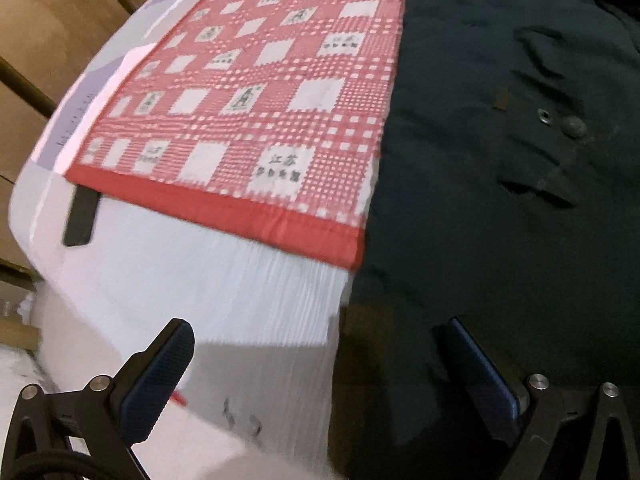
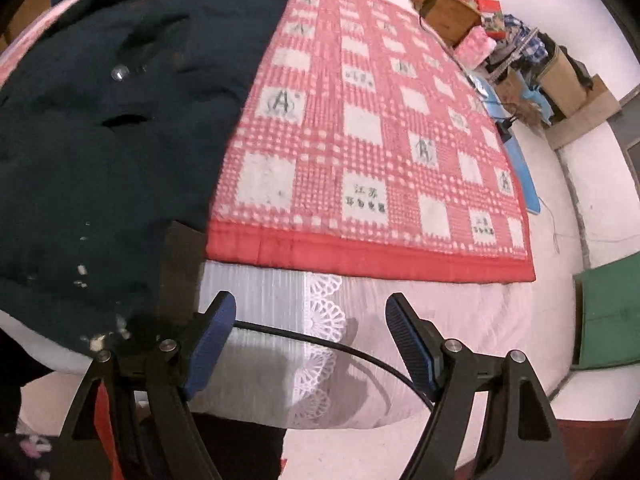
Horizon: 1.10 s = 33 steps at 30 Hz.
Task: Fold large clothes
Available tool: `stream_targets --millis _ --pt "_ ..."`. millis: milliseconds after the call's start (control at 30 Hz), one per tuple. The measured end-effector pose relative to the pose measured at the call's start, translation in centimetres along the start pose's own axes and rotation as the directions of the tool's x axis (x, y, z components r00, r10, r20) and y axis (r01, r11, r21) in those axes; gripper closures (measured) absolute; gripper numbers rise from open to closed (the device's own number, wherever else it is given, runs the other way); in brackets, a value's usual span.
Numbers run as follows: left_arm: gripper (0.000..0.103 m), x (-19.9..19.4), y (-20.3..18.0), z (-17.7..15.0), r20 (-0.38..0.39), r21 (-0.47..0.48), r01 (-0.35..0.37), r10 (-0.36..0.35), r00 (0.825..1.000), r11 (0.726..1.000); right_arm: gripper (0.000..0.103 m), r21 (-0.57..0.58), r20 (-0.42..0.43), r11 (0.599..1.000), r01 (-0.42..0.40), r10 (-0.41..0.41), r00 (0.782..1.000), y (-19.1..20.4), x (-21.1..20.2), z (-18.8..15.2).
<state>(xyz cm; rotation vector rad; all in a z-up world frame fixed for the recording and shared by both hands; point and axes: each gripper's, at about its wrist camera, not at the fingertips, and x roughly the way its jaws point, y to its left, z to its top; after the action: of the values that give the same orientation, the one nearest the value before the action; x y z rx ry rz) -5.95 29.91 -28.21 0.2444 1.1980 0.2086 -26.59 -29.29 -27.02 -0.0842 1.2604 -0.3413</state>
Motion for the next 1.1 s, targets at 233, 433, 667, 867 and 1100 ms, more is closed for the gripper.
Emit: stream_targets --millis 233,433,667,867,1100 --pt "0.0 -4.7 -0.6 -3.5 0.034 -0.012 -0.01 0.011 0.999 1.0 0.023 -0.193 0.092 0.978 -0.077 0.096 0.991 2.8 -2.2 0.2" --pt "0.0 -2.3 -0.5 -5.0 0.059 0.007 0.058 -0.059 0.997 0.998 0.023 -0.098 0.09 0.995 0.008 0.001 0.996 2.2 -3.9 -5.0" --pt "0.0 -2.6 0.0 -7.0 0.11 0.055 0.085 -0.091 0.99 0.995 0.023 -0.07 0.149 0.997 0.021 -0.01 0.989 5.9 -5.0 -6.4" --pt "0.0 -2.4 0.6 -9.5 0.113 0.032 0.062 -0.066 0.991 0.998 0.023 -0.038 0.169 0.995 0.093 -0.086 0.982 5.5 -3.3 -5.1" --pt "0.0 -0.8 3.5 -9.1 0.116 -0.061 0.049 -0.041 0.992 0.997 0.023 -0.021 0.212 0.995 0.1 -0.093 0.973 4.9 -4.2 -4.0"
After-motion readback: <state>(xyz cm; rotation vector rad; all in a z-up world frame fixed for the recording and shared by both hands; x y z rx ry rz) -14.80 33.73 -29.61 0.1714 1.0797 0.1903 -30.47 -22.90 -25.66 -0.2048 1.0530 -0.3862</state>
